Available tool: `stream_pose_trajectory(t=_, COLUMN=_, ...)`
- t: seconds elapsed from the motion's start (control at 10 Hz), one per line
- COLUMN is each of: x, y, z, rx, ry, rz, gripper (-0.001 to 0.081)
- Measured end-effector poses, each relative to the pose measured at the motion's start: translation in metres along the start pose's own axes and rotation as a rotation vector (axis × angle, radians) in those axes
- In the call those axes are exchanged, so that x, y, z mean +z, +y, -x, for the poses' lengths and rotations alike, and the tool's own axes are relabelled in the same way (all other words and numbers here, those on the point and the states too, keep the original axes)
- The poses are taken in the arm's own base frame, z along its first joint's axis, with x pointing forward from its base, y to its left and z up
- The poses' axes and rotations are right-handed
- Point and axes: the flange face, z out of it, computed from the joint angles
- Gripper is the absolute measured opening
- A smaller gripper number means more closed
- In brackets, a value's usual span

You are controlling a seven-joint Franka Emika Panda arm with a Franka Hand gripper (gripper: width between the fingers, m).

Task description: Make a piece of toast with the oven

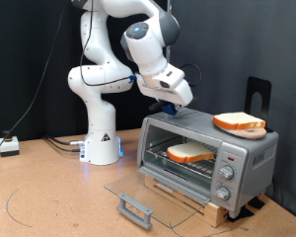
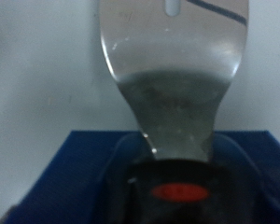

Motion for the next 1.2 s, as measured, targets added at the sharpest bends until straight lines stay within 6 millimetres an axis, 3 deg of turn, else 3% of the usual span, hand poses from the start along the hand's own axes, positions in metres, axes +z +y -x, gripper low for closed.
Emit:
stream_pose_trajectory(t=0.2, x=0.018, y=-0.012, z=-0.014, rx=0.029, ry=-0.022, rz=0.014, gripper=0.0396)
stream_pose_trajectory(t=0.5, x=0.030, y=-0.021, z=-0.027, rx=0.021, ry=-0.017, rz=0.029, gripper=0.0397)
stream_pose_trajectory(t=0.6, x=0.031, y=-0.023, z=-0.029, rx=0.017, ry=-0.018, rz=0.031, gripper=0.0566)
stream_pose_trajectory(t=0.7, x=0.031, y=-0.024, z=-0.030, rx=0.014, ry=-0.018, rz=0.034, gripper=0.0566)
stream_pose_trajectory(t=0.8, x=0.028, y=-0.026, z=-0.031, rx=0.012, ry=-0.010, rz=0.036, gripper=0.0737)
stream_pose_trajectory(t=0.9, x=0.022, y=-0.028, z=-0.033, rx=0.006, ry=0.012, rz=0.038, gripper=0.0787)
stream_pose_trajectory(t=1.2, x=-0.013, y=-0.040, z=-0.032, rx=-0.036, ry=0.104, rz=0.037, gripper=0.0805)
